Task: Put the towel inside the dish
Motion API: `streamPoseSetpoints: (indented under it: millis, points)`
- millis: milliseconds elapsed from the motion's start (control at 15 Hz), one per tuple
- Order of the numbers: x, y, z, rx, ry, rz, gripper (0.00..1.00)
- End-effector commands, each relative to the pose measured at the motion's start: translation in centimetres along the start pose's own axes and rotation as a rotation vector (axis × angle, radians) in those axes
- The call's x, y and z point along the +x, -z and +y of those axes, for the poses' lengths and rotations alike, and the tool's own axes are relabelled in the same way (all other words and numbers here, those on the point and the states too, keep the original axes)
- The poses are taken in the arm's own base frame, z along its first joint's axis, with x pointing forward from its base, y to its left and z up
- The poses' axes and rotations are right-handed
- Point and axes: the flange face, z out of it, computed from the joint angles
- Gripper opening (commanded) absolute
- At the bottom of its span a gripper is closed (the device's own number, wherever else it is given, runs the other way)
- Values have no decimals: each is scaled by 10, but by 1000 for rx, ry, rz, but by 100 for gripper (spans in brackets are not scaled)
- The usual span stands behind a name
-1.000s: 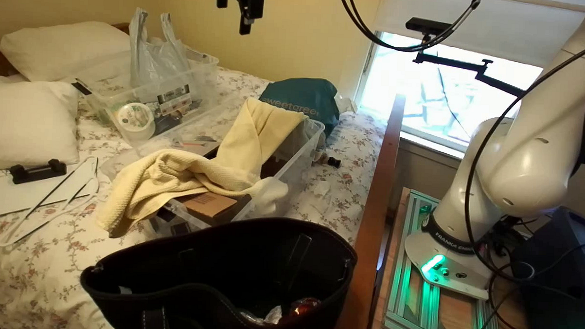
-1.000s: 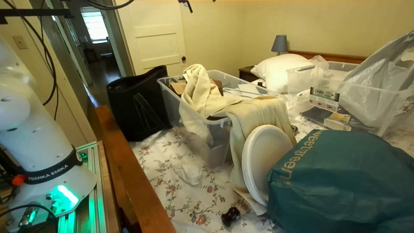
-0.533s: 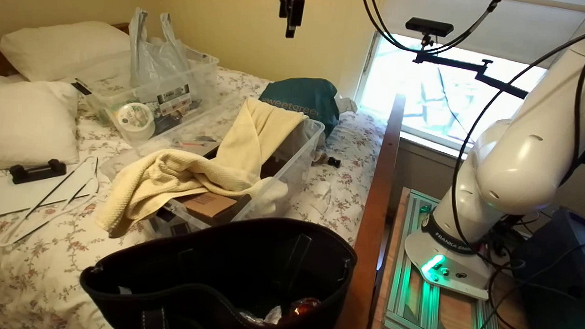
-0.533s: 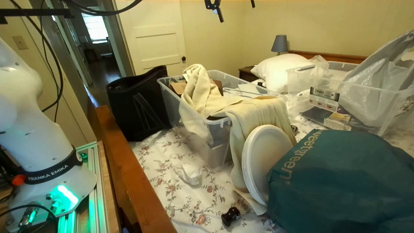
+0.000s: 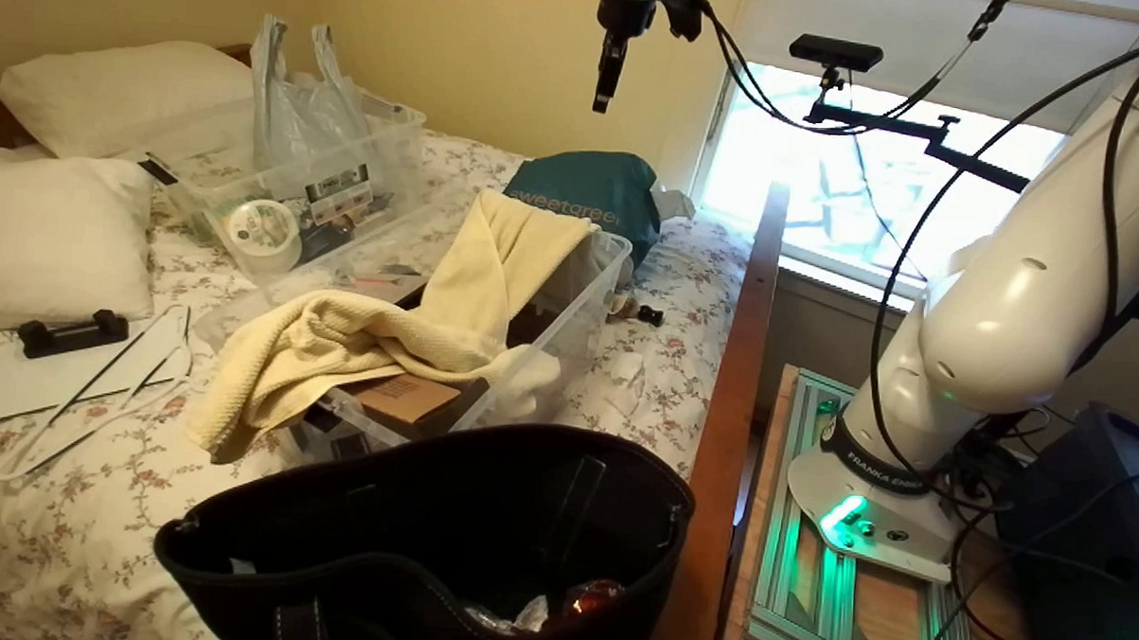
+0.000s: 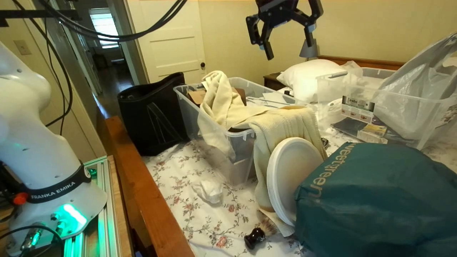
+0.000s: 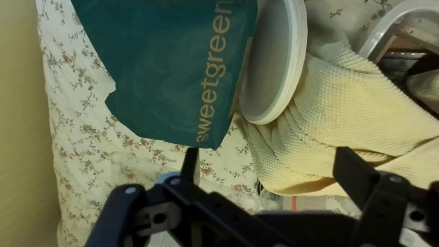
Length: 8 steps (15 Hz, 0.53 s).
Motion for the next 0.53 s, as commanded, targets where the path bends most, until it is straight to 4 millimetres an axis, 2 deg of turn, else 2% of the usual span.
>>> streamPoseSetpoints:
  millis: [0,467]
  points:
    - [0,-1,1,1,-1,-2,100]
    - [6,4,-3,-3,11,7,100]
